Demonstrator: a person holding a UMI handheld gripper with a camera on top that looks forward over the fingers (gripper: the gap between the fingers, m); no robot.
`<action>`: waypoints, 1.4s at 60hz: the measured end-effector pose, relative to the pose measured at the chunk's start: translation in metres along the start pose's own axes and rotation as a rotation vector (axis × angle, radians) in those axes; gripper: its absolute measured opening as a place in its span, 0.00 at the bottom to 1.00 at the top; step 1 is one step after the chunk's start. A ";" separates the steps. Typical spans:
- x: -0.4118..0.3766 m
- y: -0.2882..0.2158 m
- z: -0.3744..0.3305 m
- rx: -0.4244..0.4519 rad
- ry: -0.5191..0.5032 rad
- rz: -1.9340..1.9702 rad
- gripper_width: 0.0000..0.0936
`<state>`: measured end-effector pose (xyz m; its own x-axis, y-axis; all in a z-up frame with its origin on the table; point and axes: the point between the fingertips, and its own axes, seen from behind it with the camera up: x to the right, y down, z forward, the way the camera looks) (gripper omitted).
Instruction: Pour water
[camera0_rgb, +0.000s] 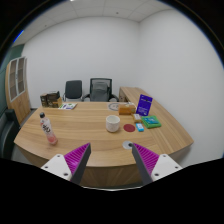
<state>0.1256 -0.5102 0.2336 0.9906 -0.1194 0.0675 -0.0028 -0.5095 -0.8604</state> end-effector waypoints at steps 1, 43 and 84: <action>-0.001 0.001 0.000 -0.002 -0.002 -0.002 0.91; -0.279 0.080 0.093 -0.053 -0.204 -0.015 0.91; -0.381 0.025 0.248 0.181 -0.159 0.015 0.41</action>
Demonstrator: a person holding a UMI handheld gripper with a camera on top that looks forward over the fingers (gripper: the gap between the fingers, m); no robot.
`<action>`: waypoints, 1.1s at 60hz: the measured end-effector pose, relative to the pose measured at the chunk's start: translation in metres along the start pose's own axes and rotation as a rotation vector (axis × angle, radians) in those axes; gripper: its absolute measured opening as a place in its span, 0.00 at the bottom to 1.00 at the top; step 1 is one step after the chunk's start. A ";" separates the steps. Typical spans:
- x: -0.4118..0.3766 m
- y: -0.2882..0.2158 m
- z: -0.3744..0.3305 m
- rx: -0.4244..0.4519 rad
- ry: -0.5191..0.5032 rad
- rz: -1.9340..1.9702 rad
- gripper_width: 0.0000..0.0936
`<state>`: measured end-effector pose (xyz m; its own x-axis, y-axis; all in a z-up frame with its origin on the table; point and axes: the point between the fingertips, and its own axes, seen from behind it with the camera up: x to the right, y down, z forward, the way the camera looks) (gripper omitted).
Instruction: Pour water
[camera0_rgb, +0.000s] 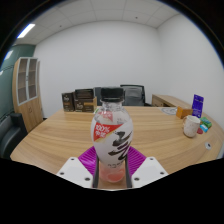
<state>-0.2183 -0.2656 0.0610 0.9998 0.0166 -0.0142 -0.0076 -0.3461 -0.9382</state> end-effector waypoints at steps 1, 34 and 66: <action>0.000 0.000 0.000 -0.002 0.001 -0.001 0.38; 0.034 -0.181 -0.021 0.099 -0.336 0.714 0.33; 0.259 -0.199 0.068 0.077 -0.572 1.940 0.33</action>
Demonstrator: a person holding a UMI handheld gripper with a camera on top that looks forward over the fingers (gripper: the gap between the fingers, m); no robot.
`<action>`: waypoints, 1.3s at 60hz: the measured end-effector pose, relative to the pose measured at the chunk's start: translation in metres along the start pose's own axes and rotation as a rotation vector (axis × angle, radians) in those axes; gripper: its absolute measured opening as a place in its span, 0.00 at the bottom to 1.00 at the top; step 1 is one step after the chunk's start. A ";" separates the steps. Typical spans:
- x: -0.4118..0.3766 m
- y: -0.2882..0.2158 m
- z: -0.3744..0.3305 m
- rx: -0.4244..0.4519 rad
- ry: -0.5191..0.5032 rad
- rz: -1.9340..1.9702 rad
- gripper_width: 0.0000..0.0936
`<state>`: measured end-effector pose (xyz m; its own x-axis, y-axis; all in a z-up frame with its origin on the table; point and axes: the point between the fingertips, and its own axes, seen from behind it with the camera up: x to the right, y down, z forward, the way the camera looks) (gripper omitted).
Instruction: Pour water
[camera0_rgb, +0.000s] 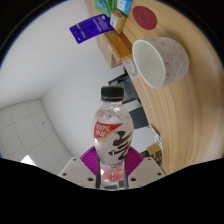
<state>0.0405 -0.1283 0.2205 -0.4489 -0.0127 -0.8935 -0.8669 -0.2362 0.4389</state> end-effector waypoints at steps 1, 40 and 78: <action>0.002 -0.004 0.000 0.004 0.001 0.017 0.33; -0.089 -0.078 -0.009 -0.050 0.213 -1.025 0.33; 0.006 -0.306 -0.064 0.034 0.653 -1.907 0.33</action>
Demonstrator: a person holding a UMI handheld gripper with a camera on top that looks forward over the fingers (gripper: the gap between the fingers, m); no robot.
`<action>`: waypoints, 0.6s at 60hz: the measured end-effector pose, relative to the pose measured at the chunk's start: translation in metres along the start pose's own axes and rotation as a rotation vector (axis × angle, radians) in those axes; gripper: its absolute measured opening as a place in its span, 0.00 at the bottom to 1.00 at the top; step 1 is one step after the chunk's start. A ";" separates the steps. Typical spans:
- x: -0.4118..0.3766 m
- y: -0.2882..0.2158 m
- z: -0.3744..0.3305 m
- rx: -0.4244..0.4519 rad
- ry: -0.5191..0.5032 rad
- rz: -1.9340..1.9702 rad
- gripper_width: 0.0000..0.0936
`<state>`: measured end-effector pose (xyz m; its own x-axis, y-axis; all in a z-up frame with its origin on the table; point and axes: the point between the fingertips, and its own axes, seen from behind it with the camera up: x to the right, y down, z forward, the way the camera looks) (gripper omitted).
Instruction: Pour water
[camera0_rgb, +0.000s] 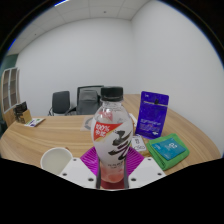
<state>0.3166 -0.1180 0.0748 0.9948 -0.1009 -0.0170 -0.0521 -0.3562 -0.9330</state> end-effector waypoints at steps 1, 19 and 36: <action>-0.001 0.004 0.001 -0.002 0.007 -0.003 0.33; 0.000 0.013 0.001 0.033 0.017 -0.010 0.45; 0.006 0.018 -0.025 -0.106 0.065 0.003 0.92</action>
<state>0.3197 -0.1485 0.0672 0.9870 -0.1607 0.0071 -0.0671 -0.4514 -0.8898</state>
